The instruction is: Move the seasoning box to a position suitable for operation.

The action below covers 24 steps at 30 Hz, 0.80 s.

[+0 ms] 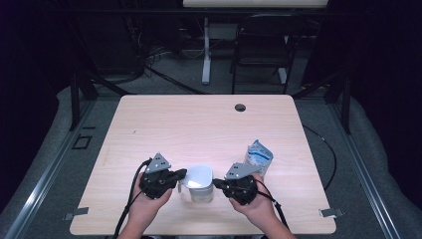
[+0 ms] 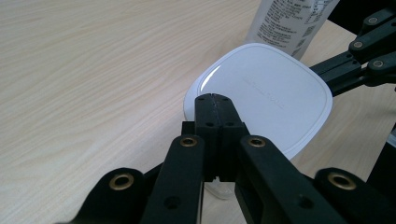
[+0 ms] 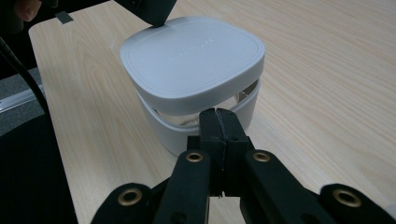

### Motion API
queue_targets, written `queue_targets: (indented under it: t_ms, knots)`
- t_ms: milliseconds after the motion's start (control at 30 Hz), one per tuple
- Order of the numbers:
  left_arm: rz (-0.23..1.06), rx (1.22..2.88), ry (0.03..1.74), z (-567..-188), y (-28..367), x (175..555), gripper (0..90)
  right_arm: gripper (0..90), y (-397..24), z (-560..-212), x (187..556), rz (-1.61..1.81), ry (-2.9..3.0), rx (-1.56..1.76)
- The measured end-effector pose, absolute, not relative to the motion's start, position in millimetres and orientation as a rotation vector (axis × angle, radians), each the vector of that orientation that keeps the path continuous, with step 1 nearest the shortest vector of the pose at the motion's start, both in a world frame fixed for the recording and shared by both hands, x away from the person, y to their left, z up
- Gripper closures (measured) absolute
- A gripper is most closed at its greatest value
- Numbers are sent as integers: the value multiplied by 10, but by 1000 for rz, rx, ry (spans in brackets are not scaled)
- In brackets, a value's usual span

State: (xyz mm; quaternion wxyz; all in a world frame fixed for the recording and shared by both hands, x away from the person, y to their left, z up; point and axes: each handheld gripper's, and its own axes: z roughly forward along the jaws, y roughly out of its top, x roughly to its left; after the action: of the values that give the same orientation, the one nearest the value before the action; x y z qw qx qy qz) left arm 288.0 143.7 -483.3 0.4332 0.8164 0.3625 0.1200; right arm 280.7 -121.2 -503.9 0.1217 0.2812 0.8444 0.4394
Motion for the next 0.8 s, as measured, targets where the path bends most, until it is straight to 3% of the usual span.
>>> queue_targets:
  t_ms: [800]
  knots:
    - [295,2040,904,-4844,1474,2870,900,900,-1153,-4899,2828,1302,2461,802]
